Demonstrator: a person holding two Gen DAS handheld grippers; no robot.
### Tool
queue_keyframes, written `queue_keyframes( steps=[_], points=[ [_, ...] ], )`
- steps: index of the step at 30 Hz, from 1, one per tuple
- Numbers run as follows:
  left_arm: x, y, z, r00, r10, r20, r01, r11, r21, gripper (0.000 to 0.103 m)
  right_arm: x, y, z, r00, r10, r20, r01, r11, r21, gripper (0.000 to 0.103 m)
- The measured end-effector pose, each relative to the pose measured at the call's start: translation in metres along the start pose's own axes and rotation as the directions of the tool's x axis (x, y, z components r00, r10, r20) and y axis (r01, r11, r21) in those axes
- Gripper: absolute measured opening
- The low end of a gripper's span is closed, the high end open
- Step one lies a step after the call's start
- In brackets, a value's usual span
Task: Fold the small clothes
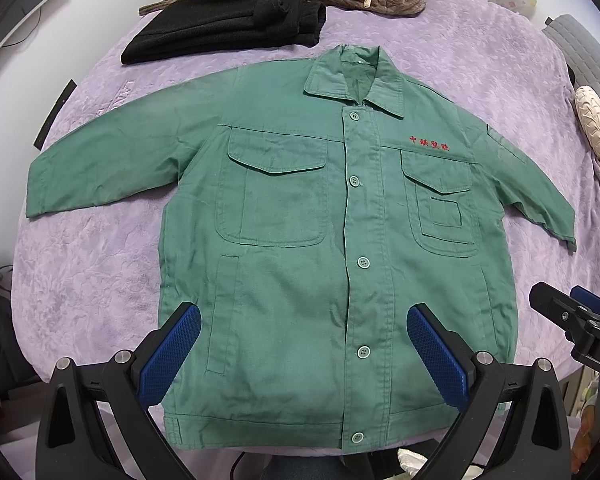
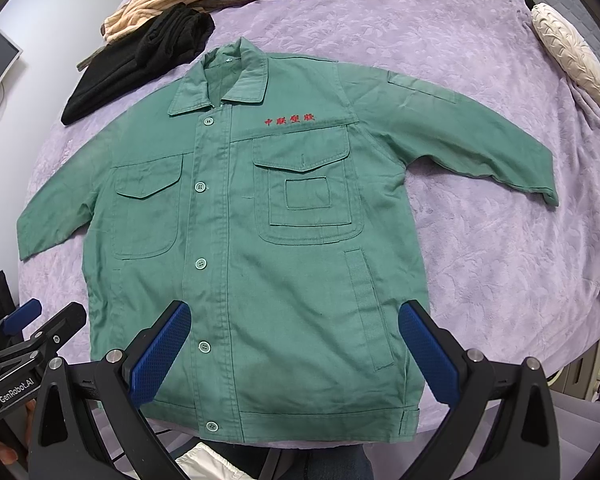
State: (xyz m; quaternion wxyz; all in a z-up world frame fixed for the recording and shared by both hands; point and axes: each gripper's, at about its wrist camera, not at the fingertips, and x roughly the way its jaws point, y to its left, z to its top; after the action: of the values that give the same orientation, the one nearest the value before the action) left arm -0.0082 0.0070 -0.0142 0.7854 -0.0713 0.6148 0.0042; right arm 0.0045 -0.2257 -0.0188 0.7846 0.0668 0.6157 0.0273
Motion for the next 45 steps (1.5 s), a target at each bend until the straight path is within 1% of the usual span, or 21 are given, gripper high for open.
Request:
queue_keyframes(
  steps=[3, 5, 9, 10, 12, 16, 20, 23, 25, 28, 31, 34, 35, 36, 37, 39, 41, 43, 45],
  points=[
    [0.002, 0.002, 0.000, 1.000, -0.018, -0.011, 0.017, 1.000, -0.010, 0.103, 0.003, 0.001, -0.003, 1.000, -0.002, -0.004, 0.002, 1.000, 0.002, 0.103],
    [0.003, 0.004, 0.000, 0.999, -0.038, -0.034, 0.037, 0.999, -0.022, 0.103, 0.005, 0.003, -0.003, 1.000, -0.005, -0.008, 0.005, 1.000, 0.003, 0.103],
    [0.006, 0.012, 0.001, 0.999, -0.025, -0.045, 0.024, 0.999, -0.035, 0.103, 0.011, 0.008, 0.000, 1.000, -0.012, -0.021, 0.012, 1.000, 0.003, 0.103],
    [0.007, 0.014, 0.001, 0.999, -0.008, -0.043, 0.006, 0.999, -0.035, 0.103, 0.012, 0.010, 0.004, 1.000, -0.012, -0.026, 0.012, 1.000, 0.002, 0.103],
    [0.009, 0.020, 0.001, 0.999, 0.001, -0.043, -0.003, 0.999, -0.044, 0.103, 0.015, 0.013, 0.007, 0.999, -0.010, -0.035, 0.010, 1.000, 0.000, 0.103],
    [0.015, 0.035, 0.002, 0.999, 0.004, -0.044, -0.007, 0.998, -0.068, 0.103, 0.021, 0.025, 0.008, 0.999, -0.007, -0.051, 0.006, 1.000, -0.020, 0.103],
    [0.024, 0.056, 0.006, 0.999, -0.017, -0.029, 0.014, 0.994, -0.109, 0.103, 0.028, 0.043, 0.010, 0.999, -0.006, -0.053, 0.002, 0.998, -0.060, 0.103],
    [0.033, 0.086, 0.013, 0.998, -0.063, 0.003, 0.062, 0.983, -0.173, 0.103, 0.038, 0.060, 0.011, 0.998, 0.008, -0.069, -0.014, 0.996, -0.084, 0.103],
    [0.040, 0.109, 0.017, 0.997, -0.072, 0.031, 0.077, 0.972, -0.221, 0.103, 0.048, 0.073, 0.009, 0.996, 0.005, -0.086, -0.014, 0.995, -0.102, 0.103],
    [0.056, 0.155, 0.026, 0.995, -0.057, 0.077, 0.078, 0.949, -0.305, 0.103, 0.063, 0.093, 0.004, 0.994, 0.020, -0.111, -0.033, 0.992, -0.119, 0.103],
    [0.076, 0.208, 0.035, 0.994, -0.026, 0.104, 0.064, 0.918, -0.390, 0.103, 0.080, 0.115, -0.001, 0.991, 0.037, -0.128, -0.057, 0.986, -0.157, 0.103],
    [0.098, 0.263, 0.040, 0.990, 0.030, 0.135, 0.037, 0.883, -0.468, 0.103, 0.100, 0.136, -0.007, 0.988, 0.042, -0.152, -0.072, 0.978, -0.194, 0.103],
    [0.106, 0.282, 0.041, 0.989, 0.050, 0.137, 0.025, 0.868, -0.496, 0.103, 0.106, 0.141, -0.008, 0.986, 0.048, -0.162, -0.081, 0.977, -0.199, 0.103],
    [0.116, 0.301, 0.044, 0.989, 0.070, 0.130, 0.011, 0.845, -0.534, 0.103, 0.113, 0.148, -0.010, 0.983, 0.062, -0.171, -0.097, 0.973, -0.207, 0.103],
    [0.124, 0.319, 0.046, 0.988, 0.080, 0.134, 0.010, 0.824, -0.567, 0.103, 0.117, 0.152, -0.010, 0.982, 0.066, -0.174, -0.103, 0.971, -0.214, 0.103],
    [0.137, 0.352, 0.052, 0.982, 0.095, 0.165, 0.028, 0.787, -0.616, 0.103, 0.127, 0.163, -0.012, 0.981, 0.068, -0.184, -0.111, 0.966, -0.233, 0.103],
    [0.147, 0.376, 0.058, 0.977, 0.127, 0.170, 0.014, 0.761, -0.649, 0.103, 0.136, 0.171, -0.012, 0.978, 0.079, -0.192, -0.125, 0.962, -0.244, 0.103],
    [0.156, 0.398, 0.066, 0.972, 0.144, 0.187, 0.023, 0.731, -0.682, 0.103, 0.146, 0.177, -0.012, 0.977, 0.079, -0.200, -0.130, 0.959, -0.252, 0.103],
    [0.157, 0.412, 0.078, 0.958, 0.184, 0.221, 0.022, 0.718, -0.695, 0.103, 0.154, 0.181, -0.011, 0.974, 0.086, -0.209, -0.138, 0.958, -0.250, 0.103]
  ],
)
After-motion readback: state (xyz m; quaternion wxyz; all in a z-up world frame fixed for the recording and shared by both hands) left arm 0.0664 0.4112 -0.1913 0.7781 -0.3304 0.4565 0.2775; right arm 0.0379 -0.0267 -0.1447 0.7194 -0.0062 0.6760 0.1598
